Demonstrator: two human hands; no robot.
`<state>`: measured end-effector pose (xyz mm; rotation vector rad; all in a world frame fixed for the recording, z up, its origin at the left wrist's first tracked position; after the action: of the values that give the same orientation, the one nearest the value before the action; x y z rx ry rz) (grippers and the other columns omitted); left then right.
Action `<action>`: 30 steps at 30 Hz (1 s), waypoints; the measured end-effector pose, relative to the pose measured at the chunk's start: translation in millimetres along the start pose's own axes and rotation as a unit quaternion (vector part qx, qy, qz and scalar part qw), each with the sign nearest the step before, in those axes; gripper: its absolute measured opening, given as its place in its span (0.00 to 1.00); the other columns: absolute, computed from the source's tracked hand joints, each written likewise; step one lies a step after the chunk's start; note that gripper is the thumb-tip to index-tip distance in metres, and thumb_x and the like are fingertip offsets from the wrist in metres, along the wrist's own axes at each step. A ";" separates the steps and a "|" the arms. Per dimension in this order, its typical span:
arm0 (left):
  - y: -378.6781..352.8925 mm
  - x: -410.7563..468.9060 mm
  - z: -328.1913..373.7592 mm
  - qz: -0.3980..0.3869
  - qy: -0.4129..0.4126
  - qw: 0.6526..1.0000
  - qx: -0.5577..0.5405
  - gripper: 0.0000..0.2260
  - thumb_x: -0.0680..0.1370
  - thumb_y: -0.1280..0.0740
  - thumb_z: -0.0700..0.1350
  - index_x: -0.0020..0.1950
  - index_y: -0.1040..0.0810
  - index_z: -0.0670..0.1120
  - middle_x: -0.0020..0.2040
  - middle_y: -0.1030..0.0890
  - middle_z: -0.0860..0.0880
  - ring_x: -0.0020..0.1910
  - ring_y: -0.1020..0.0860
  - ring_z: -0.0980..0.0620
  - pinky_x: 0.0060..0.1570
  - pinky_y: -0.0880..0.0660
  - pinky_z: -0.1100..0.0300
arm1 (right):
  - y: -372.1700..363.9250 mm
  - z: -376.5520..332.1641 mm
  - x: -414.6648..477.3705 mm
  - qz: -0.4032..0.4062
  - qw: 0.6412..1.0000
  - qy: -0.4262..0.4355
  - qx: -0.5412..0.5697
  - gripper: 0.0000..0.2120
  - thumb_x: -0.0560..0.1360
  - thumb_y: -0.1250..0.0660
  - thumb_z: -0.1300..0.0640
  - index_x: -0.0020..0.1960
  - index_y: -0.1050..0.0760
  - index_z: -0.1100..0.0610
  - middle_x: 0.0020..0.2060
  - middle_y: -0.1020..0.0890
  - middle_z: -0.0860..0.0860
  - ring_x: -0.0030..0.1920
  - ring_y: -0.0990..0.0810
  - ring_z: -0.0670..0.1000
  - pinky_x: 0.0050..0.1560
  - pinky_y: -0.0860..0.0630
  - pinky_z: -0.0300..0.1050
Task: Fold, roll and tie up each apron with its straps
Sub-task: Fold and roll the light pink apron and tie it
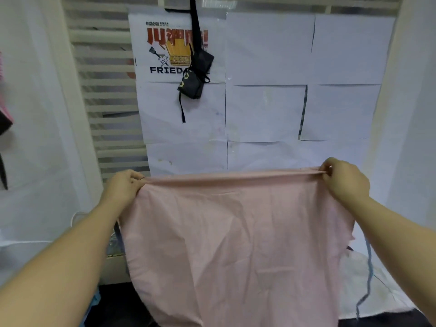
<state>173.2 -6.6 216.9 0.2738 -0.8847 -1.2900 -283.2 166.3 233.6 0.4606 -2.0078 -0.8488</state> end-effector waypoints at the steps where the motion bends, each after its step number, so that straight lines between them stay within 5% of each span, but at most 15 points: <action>1: 3.0 -0.2 5.5 0.015 -0.005 0.999 0.029 0.07 0.78 0.33 0.45 0.46 0.20 0.42 0.43 0.20 0.46 0.45 0.24 0.44 0.42 0.33 0.57 | 1.6 -1.2 3.6 0.028 0.999 -0.006 -0.015 0.09 0.75 0.39 0.64 0.50 0.22 0.56 0.47 0.19 0.58 0.50 0.24 0.62 0.42 0.34 0.48; 6: 26.4 16.2 29.5 0.088 0.019 0.995 0.052 0.16 0.81 0.40 0.53 0.38 0.27 0.45 0.41 0.24 0.45 0.43 0.27 0.44 0.42 0.32 0.55 | 15.1 -6.5 25.7 0.053 0.989 -0.092 0.099 0.11 0.74 0.42 0.66 0.48 0.24 0.53 0.43 0.22 0.55 0.54 0.27 0.61 0.57 0.34 0.53; 10: 45.3 32.4 58.6 0.060 0.035 0.990 -0.120 0.16 0.82 0.40 0.49 0.38 0.29 0.42 0.39 0.27 0.43 0.45 0.29 0.45 0.44 0.34 0.56 | 24.7 -10.2 34.8 0.046 0.940 -0.173 0.290 0.05 0.73 0.38 0.63 0.40 0.27 0.56 0.38 0.25 0.54 0.43 0.27 0.56 0.45 0.32 0.45; 14: 62.7 41.4 57.4 -0.015 0.158 0.895 -0.417 0.13 0.79 0.34 0.49 0.62 0.23 0.45 0.55 0.21 0.45 0.46 0.23 0.46 0.49 0.25 0.54 | 35.2 -9.0 33.1 0.003 0.863 -0.265 0.431 0.03 0.71 0.31 0.59 0.41 0.25 0.56 0.36 0.25 0.54 0.40 0.26 0.55 0.35 0.30 0.43; 17: 69.2 50.9 43.8 -0.030 0.157 0.864 -0.477 0.16 0.81 0.37 0.43 0.69 0.27 0.51 0.54 0.19 0.47 0.46 0.21 0.49 0.46 0.21 0.54 | 34.1 -7.9 29.4 -0.038 0.817 -0.307 0.486 0.07 0.69 0.27 0.58 0.45 0.23 0.56 0.40 0.22 0.54 0.39 0.24 0.54 0.39 0.27 0.46; 20: 66.8 55.8 32.4 0.027 0.138 0.877 -0.459 0.16 0.82 0.42 0.37 0.68 0.27 0.48 0.58 0.21 0.44 0.50 0.21 0.48 0.54 0.23 0.53 | 25.7 -13.2 23.3 -0.108 0.777 -0.305 0.540 0.05 0.72 0.29 0.57 0.45 0.22 0.58 0.35 0.19 0.54 0.36 0.24 0.52 0.37 0.26 0.45; 24: 73.7 50.8 12.3 0.153 0.106 0.953 -0.240 0.14 0.78 0.41 0.34 0.61 0.22 0.42 0.60 0.21 0.41 0.57 0.23 0.42 0.59 0.28 0.54 | 11.2 -12.3 16.8 -0.247 0.749 -0.273 0.551 0.14 0.73 0.30 0.48 0.50 0.18 0.58 0.44 0.16 0.55 0.44 0.19 0.55 0.52 0.23 0.49; 26: 76.0 48.5 6.6 0.155 0.096 0.966 -0.183 0.12 0.78 0.39 0.35 0.60 0.21 0.40 0.61 0.21 0.40 0.59 0.24 0.41 0.60 0.30 0.54 | 7.5 -9.8 14.5 -0.255 0.762 -0.275 0.528 0.13 0.73 0.29 0.49 0.49 0.18 0.59 0.42 0.16 0.56 0.43 0.19 0.56 0.52 0.23 0.49; 30: 70.5 44.7 9.2 0.129 0.083 0.983 -0.105 0.13 0.80 0.41 0.37 0.61 0.22 0.38 0.64 0.23 0.40 0.63 0.26 0.41 0.63 0.33 0.54 | -6.0 -6.1 17.2 -0.147 0.880 -0.255 0.374 0.12 0.74 0.30 0.60 0.50 0.21 0.69 0.35 0.20 0.57 0.37 0.23 0.56 0.43 0.25 0.47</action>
<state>217.8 -23.6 286.1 0.0948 -0.6130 -1.0917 -287.4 149.4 241.6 1.0875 -2.7940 -0.3329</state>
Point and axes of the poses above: each hand's wrist, its own x-axis towards the middle knuckle, its own y-axis out of the back of the hand, z = x × y, the point moved 3 cm from there along x, towards the middle knuckle
